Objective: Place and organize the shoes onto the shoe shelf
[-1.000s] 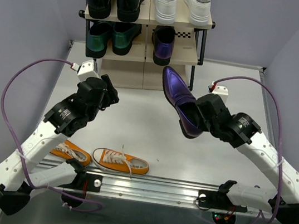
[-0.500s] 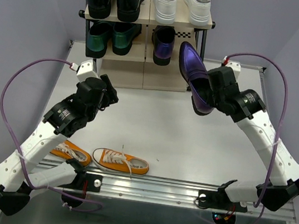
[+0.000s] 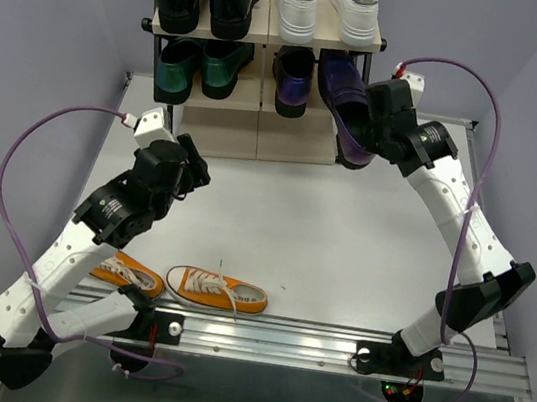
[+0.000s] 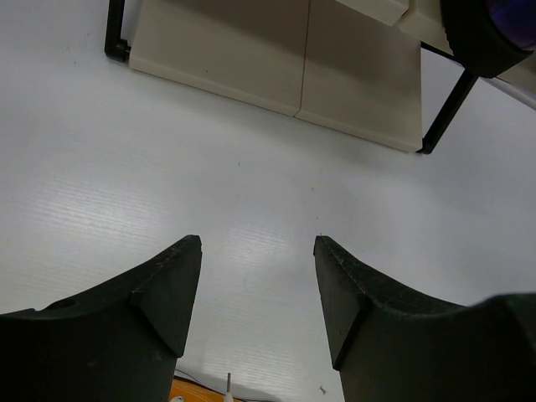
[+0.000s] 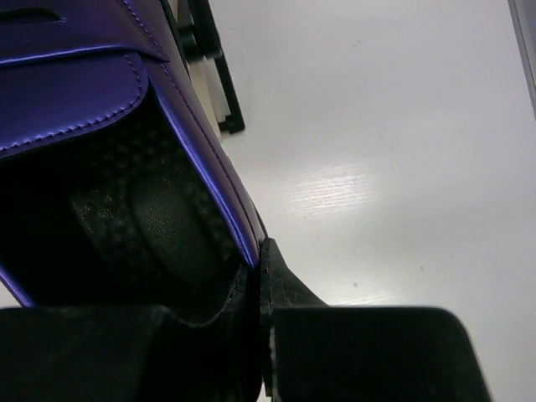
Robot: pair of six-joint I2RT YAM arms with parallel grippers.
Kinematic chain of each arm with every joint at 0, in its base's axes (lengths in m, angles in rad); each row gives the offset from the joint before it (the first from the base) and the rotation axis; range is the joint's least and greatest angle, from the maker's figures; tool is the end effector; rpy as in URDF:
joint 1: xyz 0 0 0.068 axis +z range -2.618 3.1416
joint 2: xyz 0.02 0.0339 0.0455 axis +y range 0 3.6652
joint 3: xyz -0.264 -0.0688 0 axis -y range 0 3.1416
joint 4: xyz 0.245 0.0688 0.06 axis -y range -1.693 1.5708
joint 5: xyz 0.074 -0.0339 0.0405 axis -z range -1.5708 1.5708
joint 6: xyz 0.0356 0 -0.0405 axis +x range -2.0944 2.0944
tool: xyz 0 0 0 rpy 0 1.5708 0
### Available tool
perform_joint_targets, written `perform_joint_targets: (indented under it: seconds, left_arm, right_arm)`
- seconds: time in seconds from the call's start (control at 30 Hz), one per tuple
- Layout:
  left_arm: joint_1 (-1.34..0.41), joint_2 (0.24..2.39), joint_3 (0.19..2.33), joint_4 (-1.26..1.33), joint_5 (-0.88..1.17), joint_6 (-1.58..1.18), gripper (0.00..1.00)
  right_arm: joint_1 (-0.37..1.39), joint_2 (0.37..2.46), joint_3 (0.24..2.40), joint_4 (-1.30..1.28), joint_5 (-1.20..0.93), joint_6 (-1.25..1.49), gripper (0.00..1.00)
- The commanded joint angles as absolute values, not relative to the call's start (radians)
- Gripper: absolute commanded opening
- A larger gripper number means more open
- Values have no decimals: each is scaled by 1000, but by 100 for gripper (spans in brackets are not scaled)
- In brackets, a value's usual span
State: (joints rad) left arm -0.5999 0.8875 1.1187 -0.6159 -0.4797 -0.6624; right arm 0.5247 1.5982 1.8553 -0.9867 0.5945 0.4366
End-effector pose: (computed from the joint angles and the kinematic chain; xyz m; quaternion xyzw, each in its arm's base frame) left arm 0.1545 -0.0858 0.3932 -0.1579 0.8010 -0.1613 0.5545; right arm 0.2922 0.1461 0.4287 0.0810 0.8772 -0.0566 0.4698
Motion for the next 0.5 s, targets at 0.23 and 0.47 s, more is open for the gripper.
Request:
perform_joint_targets:
  seconds: [0.23, 0.47]
  left_arm:
    - [-594, 850, 1157, -623, -511, -657, 67]
    - [-594, 838, 1154, -641, -525, -660, 67]
  right_arm:
    - [505, 1746, 2143, -807, 667, 517, 1]
    - [505, 1822, 2227, -793, 693, 546, 1]
